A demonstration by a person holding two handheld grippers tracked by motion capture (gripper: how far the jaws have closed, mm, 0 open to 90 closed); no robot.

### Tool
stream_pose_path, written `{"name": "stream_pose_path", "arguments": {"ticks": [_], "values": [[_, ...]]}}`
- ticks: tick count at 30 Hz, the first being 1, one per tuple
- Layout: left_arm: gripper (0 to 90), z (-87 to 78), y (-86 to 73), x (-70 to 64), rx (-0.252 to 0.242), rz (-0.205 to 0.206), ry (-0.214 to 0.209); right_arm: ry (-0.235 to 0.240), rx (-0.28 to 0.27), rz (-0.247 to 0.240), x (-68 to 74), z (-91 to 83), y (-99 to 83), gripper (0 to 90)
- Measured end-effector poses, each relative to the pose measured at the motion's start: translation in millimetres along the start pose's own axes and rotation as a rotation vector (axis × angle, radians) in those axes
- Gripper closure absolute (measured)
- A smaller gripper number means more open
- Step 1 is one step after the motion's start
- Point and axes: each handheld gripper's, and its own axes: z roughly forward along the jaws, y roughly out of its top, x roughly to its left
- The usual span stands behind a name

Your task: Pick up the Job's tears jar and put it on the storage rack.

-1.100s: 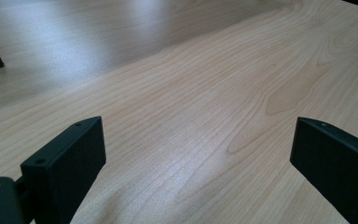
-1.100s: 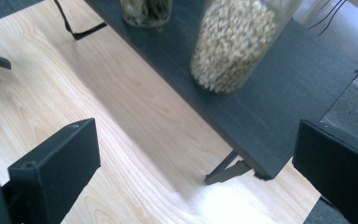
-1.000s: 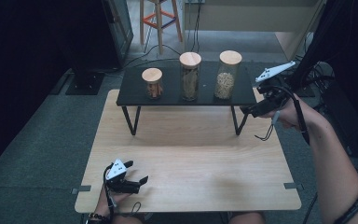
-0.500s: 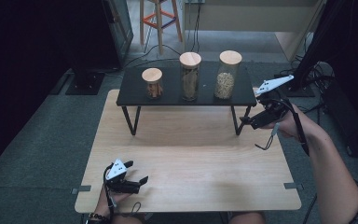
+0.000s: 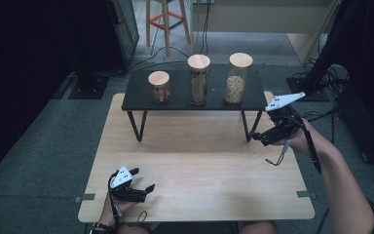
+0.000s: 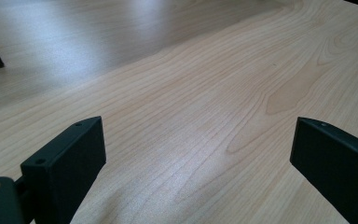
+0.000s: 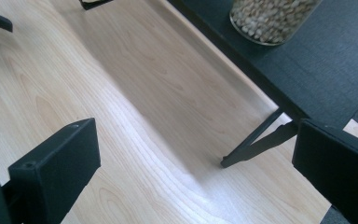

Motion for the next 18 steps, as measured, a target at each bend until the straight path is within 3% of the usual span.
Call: {"name": "stream_pose_path", "arguments": {"ticks": [18], "values": [[3.4,-0.2,-0.3,1.1,-0.002,-0.001,-0.006,-0.023,-0.001,-0.025,19.1,10.9,-24.7,0.8]]}}
